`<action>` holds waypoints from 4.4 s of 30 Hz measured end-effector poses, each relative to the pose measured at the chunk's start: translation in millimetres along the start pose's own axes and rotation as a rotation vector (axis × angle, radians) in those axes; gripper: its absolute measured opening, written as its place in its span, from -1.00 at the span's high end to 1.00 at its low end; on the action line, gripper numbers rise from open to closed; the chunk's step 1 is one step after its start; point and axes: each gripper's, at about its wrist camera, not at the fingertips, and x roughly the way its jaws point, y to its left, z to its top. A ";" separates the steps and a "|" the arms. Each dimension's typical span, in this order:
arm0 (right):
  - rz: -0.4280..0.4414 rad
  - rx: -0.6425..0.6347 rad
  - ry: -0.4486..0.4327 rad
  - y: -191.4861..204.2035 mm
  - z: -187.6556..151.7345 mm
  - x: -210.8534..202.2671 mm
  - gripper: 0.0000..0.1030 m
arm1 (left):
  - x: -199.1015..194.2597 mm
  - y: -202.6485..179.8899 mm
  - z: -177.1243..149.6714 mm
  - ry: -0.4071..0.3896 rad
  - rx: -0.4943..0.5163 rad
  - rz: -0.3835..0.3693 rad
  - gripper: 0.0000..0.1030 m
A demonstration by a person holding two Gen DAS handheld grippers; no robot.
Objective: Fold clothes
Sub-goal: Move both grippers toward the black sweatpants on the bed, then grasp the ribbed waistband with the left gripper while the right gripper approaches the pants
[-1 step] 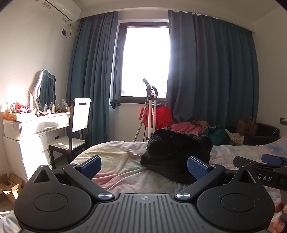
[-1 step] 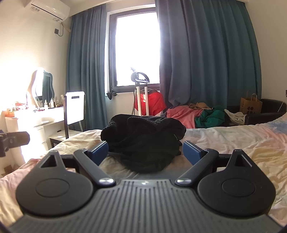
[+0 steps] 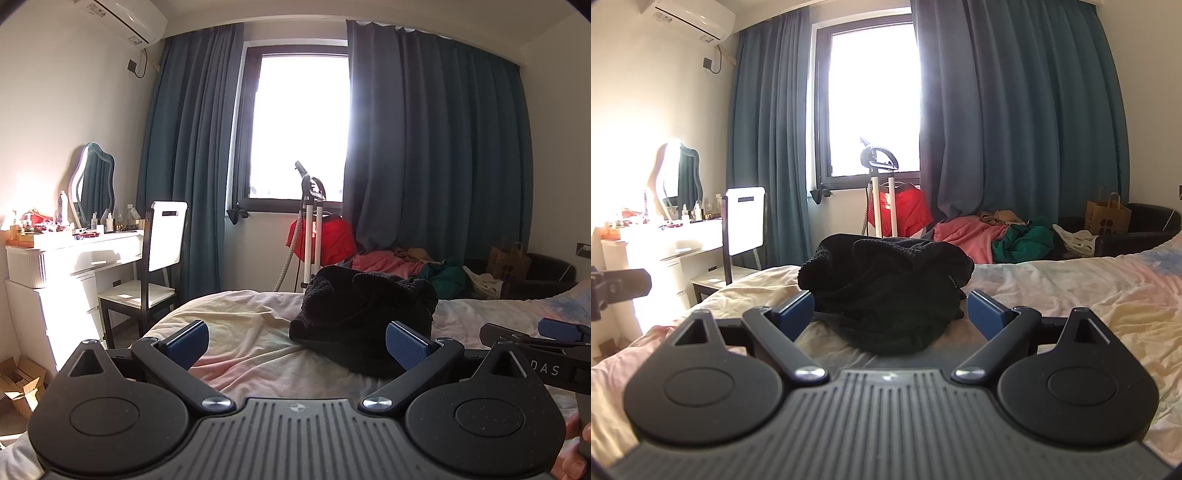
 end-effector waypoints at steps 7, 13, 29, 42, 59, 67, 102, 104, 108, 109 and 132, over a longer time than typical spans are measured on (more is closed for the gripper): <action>-0.018 0.007 0.014 -1.5 -0.4 1.9 -0.78 | 9.5 -1.4 2.7 0.043 0.011 0.031 -1.00; -0.025 0.010 0.030 -1.9 -1.0 2.1 -0.78 | 9.1 0.9 1.6 0.036 0.013 0.026 -1.00; -0.037 0.053 0.052 1.9 14.5 3.1 -0.78 | 9.5 3.2 5.9 0.027 -0.003 0.021 -1.00; -0.075 0.092 -0.004 5.9 35.7 -11.7 -0.78 | 18.0 8.2 -5.3 0.026 0.005 0.025 -1.00; -0.042 0.197 -0.035 -39.4 18.0 -1.9 -0.40 | 169.4 -1.8 -36.3 0.170 0.110 0.002 -0.99; -0.026 0.265 0.061 -62.1 -13.1 50.9 -0.19 | 284.7 -13.5 -17.1 0.146 0.134 0.048 -0.80; 0.046 0.067 0.173 -26.5 -32.9 36.9 -0.18 | 95.6 71.4 -10.2 0.123 -0.027 -0.109 0.81; 0.075 0.026 0.210 -12.0 -38.8 40.2 -0.18 | 103.3 88.9 -30.7 0.191 -0.024 -0.082 0.80; 0.104 -0.034 0.326 11.0 -60.7 56.0 -0.17 | 126.1 114.9 -63.0 0.293 -0.019 -0.023 0.79; 0.097 -0.056 0.353 14.4 -66.8 60.9 -0.16 | 131.8 118.8 -66.2 0.313 -0.027 -0.011 0.79; -0.060 -0.110 0.308 11.3 -67.6 82.5 0.71 | 160.2 111.5 -68.2 0.425 0.037 -0.043 0.43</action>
